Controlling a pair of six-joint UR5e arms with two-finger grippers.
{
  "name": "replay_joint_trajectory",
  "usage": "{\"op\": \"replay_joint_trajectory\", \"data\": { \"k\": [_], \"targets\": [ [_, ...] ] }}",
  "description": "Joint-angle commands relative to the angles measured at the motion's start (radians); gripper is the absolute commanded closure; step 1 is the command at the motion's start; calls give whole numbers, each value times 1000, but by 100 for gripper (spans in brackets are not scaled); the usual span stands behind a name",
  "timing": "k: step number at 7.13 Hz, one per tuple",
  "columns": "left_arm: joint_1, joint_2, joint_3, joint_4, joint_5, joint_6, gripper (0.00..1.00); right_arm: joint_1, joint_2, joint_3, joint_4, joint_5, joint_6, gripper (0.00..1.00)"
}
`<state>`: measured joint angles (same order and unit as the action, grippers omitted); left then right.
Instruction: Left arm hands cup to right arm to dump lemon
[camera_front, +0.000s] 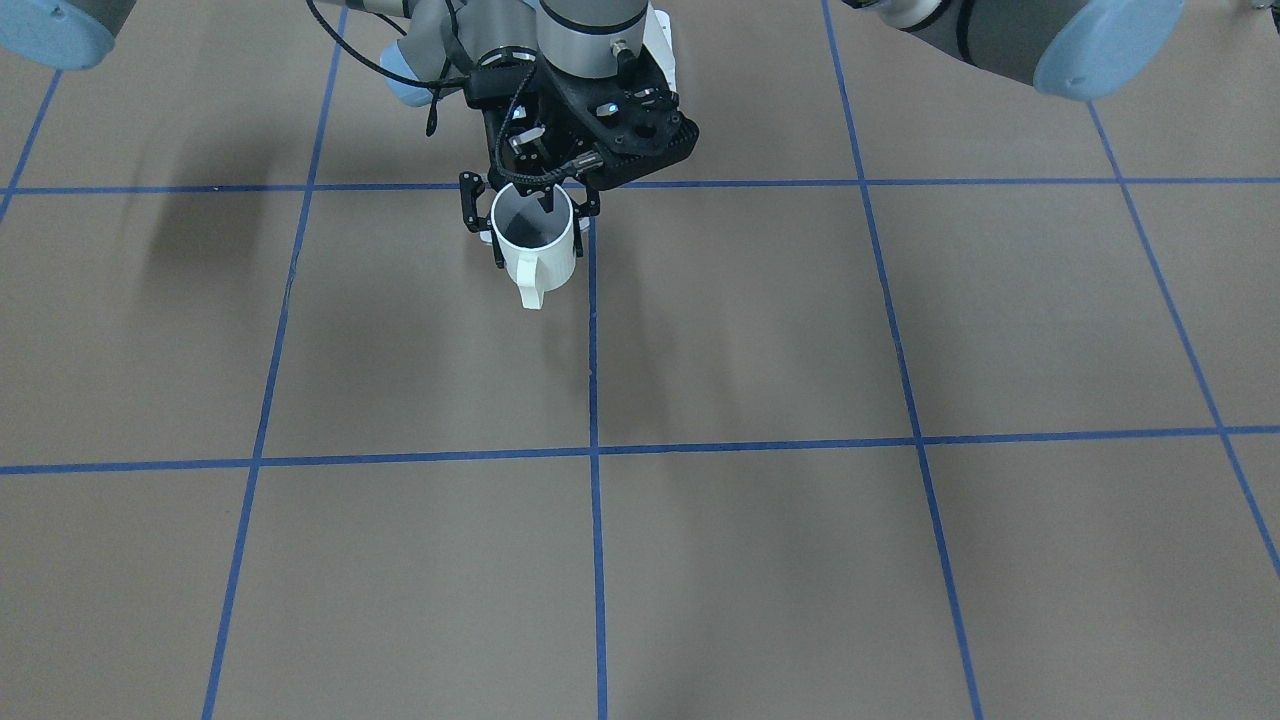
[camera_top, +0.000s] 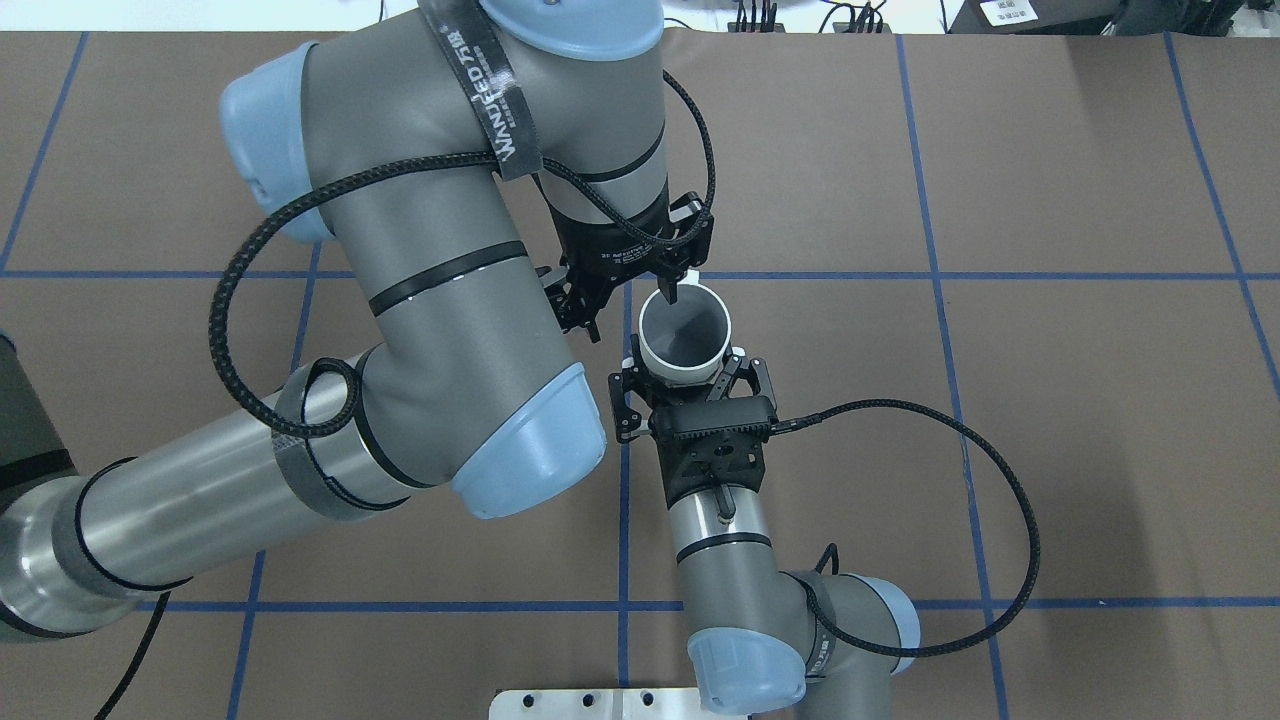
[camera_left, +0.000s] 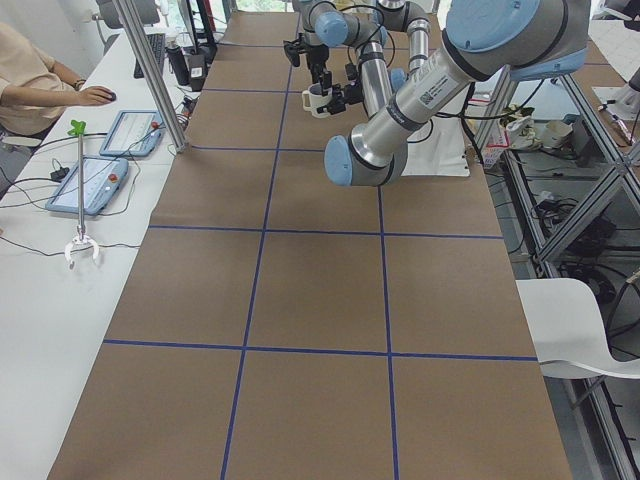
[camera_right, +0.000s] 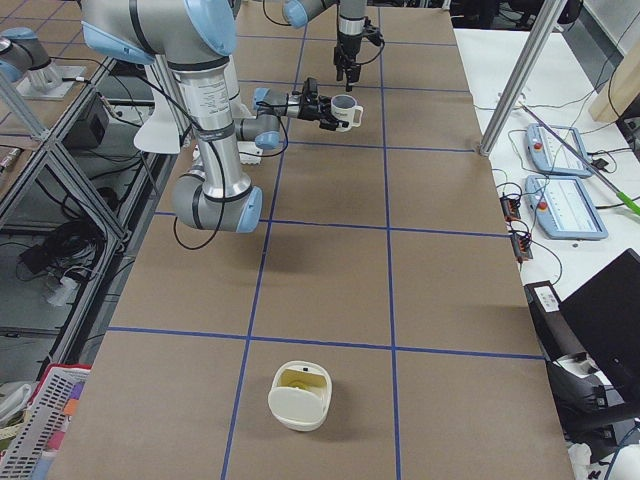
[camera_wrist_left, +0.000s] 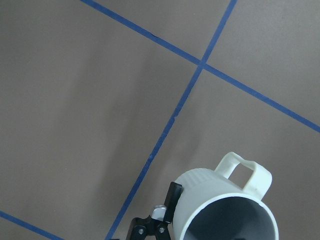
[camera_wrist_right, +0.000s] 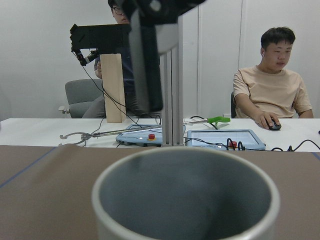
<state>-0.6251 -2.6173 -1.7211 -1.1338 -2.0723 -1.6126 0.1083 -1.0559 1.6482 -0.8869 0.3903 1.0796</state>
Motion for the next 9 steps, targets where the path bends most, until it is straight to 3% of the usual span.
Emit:
{"op": "replay_joint_trajectory", "data": {
  "k": [1, 2, 9],
  "targets": [
    [11, -3, 3, 0, 0, 0, 45, -1, 0, 1, 2, -1, -1, 100],
    [13, -4, 5, 0, 0, 0, 53, -1, 0, 1, 2, 1, -1, 100],
    [38, -10, 23, -4, 1, 0, 58, -1, 0, 2, 2, 1, -1, 100]
  ]
}}
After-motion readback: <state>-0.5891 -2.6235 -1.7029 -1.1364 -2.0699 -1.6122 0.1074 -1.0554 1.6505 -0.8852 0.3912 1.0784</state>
